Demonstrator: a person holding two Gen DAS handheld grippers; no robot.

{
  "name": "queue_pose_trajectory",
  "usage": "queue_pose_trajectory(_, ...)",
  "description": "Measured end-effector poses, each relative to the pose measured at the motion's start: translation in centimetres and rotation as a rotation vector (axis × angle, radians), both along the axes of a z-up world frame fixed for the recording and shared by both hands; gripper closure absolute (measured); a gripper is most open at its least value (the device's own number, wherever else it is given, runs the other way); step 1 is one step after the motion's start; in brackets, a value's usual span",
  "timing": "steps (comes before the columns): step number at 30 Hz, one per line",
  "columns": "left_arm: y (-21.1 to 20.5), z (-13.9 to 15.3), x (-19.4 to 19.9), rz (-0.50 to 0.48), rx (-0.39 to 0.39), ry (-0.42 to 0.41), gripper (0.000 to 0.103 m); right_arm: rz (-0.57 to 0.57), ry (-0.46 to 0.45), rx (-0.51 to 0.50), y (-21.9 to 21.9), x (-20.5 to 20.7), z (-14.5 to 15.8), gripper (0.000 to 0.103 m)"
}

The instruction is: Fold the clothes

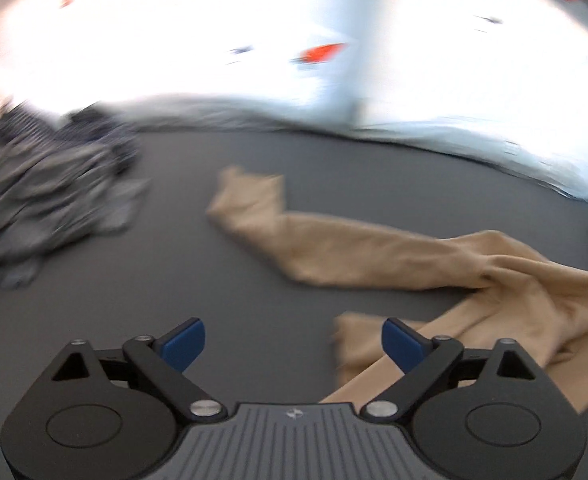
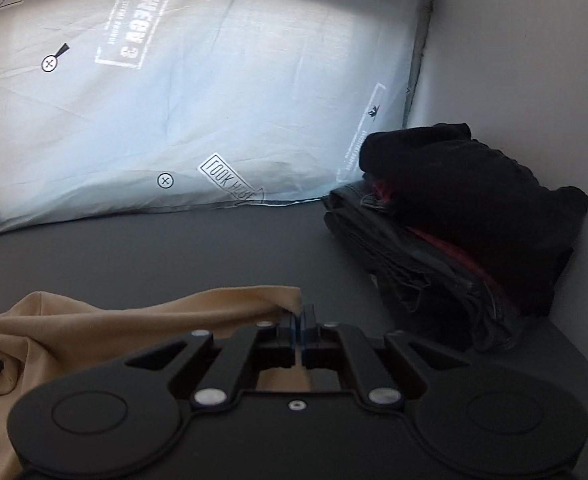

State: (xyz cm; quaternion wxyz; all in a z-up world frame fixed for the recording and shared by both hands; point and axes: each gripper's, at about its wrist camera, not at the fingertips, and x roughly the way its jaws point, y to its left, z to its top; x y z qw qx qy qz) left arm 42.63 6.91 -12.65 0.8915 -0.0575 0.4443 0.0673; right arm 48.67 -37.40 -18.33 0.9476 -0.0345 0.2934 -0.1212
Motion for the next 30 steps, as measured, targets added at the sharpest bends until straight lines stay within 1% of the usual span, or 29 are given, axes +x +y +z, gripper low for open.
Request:
queue_pose_trajectory(2,-2.7,0.3,3.1,-0.101,0.016,-0.012,0.02,0.009,0.025,0.013,-0.5,0.4,-1.3,0.101)
queue_pose_trajectory(5,-7.0,0.1,8.4,-0.246,0.082,-0.01,0.029,-0.008,0.073,0.045,-0.5,1.1,-3.9,0.1)
queue_pose_trajectory(7,-9.7,-0.6,11.8,-0.341,0.116,-0.007,0.032,-0.045,0.103,0.104,-1.1,1.5,-5.4,0.1)
queue_pose_trajectory(8,-11.1,-1.0,13.3,-0.384,0.125,0.004,0.035,-0.064,0.11,0.137,-1.5,1.6,-5.8,0.1)
queue_pose_trajectory(11,-14.5,-2.8,17.9,-0.503,0.124,0.036,0.036,-0.119,0.127,0.231,-2.7,1.8,-7.2,0.1)
queue_pose_trajectory(13,-16.4,-4.3,20.3,-0.59,0.095,0.054,0.035,-0.141,0.132,0.265,-3.5,2.2,-7.7,0.1)
queue_pose_trajectory(16,-19.1,-7.2,23.0,-0.743,0.045,0.128,0.035,-0.159,0.138,0.296,-4.1,2.6,-8.1,0.1)
queue_pose_trajectory(20,-21.9,-10.8,24.8,-0.892,0.069,0.206,0.036,-0.172,0.145,0.294,-3.7,2.9,-8.2,0.1)
queue_pose_trajectory(21,-22.3,-11.3,25.0,-0.908,0.067,0.221,0.041,-0.17,0.145,0.284,-3.7,3.1,-8.1,0.1)
queue_pose_trajectory(22,-22.5,-11.8,25.0,-0.912,0.063,0.229,0.062,-0.166,0.142,0.271,-3.5,3.1,-7.8,0.1)
queue_pose_trajectory(23,-22.5,-12.0,24.8,-0.897,0.066,0.229,0.088,-0.159,0.134,0.255,-3.4,3.1,-7.5,0.1)
queue_pose_trajectory(24,-22.3,-11.9,24.5,-0.865,0.067,0.214,0.091,-0.151,0.119,0.233,-3.2,3.0,-7.0,0.1)
queue_pose_trajectory(25,-22.0,-11.7,24.2,-0.831,0.067,0.196,0.091,-0.139,0.099,0.209,-2.9,2.8,-6.3,0.1)
queue_pose_trajectory(27,-20.9,-10.1,22.9,-0.754,0.06,0.123,0.092,-0.107,0.046,0.162,-2.1,2.2,-4.3,0.1)
queue_pose_trajectory(29,-19.6,-7.0,21.2,-0.673,0.079,0.019,0.093,-0.055,-0.017,0.146,-1.3,1.5,-1.5,0.1)
queue_pose_trajectory(30,-18.7,-4.8,20.1,-0.625,0.089,-0.045,0.093,-0.021,-0.058,0.151,-0.7,1.1,0.2,0.1)
